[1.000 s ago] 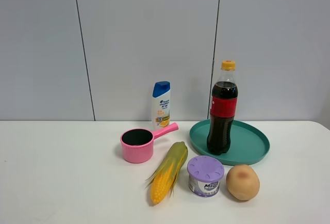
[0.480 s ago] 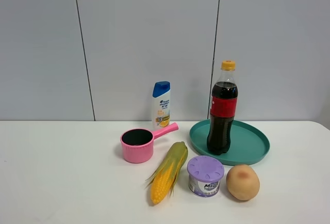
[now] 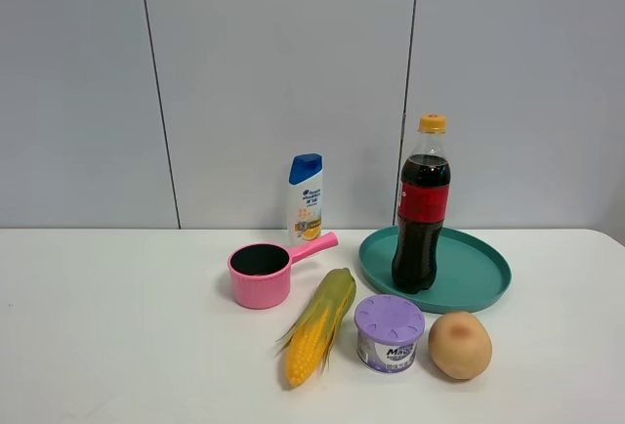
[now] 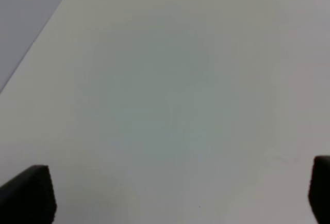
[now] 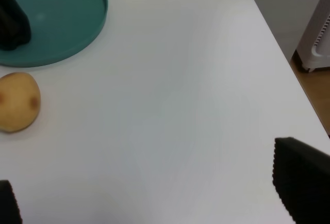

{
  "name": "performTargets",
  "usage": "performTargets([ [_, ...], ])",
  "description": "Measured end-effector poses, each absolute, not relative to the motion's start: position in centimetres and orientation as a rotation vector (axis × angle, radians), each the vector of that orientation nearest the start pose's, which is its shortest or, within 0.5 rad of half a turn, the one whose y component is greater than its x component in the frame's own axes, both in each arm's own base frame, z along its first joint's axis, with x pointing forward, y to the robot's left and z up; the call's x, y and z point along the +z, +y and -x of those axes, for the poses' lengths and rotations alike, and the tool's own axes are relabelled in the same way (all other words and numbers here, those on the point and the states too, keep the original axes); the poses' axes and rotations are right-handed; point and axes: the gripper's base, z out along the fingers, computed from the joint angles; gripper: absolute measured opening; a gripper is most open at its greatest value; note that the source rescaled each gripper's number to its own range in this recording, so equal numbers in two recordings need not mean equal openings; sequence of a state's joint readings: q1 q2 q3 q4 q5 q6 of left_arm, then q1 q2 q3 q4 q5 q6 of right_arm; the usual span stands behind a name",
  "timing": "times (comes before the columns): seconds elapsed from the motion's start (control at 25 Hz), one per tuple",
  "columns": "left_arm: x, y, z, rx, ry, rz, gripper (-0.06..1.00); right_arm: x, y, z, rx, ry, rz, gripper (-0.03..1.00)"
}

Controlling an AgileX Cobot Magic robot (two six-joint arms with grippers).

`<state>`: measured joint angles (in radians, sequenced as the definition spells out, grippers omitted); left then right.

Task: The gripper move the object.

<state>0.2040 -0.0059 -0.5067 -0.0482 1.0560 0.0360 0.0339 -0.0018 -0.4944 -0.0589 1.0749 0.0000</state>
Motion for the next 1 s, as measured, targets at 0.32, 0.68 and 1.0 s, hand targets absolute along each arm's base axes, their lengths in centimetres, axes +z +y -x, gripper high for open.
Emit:
performTargets([
  [0.32, 27.95, -0.36, 0.59, 0.069, 2.023, 0.139, 0.99, 27.47, -0.49, 0.50, -0.050, 2.061, 0.032, 1.00],
  [0.68, 27.95, -0.34, 0.60, 0.071, 2.022, 0.141, 0.99, 27.47, -0.49, 0.50, -0.050, 2.061, 0.032, 1.00],
  [1.0, 27.95, -0.33, 0.60, 0.072, 2.022, 0.142, 0.99, 27.47, -0.49, 0.50, -0.050, 2.061, 0.032, 1.00],
])
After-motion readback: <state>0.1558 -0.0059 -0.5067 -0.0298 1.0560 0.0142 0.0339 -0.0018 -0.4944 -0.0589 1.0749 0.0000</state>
